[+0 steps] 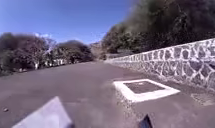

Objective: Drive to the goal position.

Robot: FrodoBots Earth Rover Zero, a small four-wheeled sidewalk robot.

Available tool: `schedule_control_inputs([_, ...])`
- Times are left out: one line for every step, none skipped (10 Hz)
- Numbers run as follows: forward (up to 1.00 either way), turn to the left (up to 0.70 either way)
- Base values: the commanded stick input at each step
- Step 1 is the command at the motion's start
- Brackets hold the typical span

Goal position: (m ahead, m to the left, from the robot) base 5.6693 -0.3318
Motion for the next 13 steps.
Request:
schedule_control_inputs([0.50,0.00])
schedule_control_inputs([0.50,0.00])
schedule_control_inputs([0.50,0.00])
schedule_control_inputs([0.50,0.00])
schedule_control_inputs([0.50,0.00])
schedule_control_inputs([0.50,0.00])
schedule_control_inputs([0.50,0.00])
schedule_control_inputs([0.50,0.00])
schedule_control_inputs([0.50,0.00])
schedule_control_inputs([0.50,0.00])
schedule_control_inputs([0.50,0.00])
schedule_control_inputs([0.50,0.00])
schedule_control_inputs([0.50,0.00])
